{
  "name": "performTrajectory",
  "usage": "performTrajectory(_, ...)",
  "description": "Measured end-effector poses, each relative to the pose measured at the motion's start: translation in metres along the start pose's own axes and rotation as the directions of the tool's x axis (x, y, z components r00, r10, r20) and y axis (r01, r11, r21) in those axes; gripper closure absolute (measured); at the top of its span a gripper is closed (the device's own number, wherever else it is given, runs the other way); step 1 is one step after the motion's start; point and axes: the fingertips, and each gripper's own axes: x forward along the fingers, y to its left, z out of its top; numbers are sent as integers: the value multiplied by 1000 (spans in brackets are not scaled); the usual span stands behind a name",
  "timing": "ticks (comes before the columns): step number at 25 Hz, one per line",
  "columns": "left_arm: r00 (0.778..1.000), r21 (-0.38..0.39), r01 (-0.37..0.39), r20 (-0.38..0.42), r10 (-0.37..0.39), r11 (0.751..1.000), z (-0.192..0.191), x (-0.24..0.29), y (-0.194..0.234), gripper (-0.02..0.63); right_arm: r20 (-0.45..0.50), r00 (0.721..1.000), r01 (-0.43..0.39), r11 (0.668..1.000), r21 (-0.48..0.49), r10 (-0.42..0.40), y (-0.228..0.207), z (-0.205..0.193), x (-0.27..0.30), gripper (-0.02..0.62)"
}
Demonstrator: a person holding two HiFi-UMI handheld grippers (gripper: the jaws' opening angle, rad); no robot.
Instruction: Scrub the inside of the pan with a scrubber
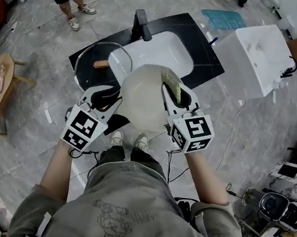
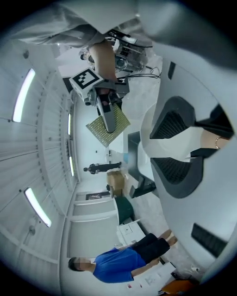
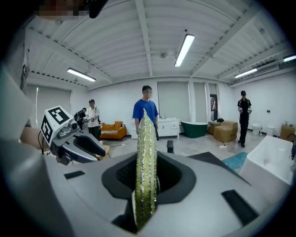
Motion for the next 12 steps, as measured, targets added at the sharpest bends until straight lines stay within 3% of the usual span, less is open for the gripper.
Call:
performTrajectory(5,984,3,-76,160,74,997,56,-16,8,508,134,989,69,998,-8,-67,-8,50,-30,518)
performTrajectory(12,923,7,-179,348,165,984,124,-50,17,548,280,950,167,983,-75,-140,-12,100,-79,518)
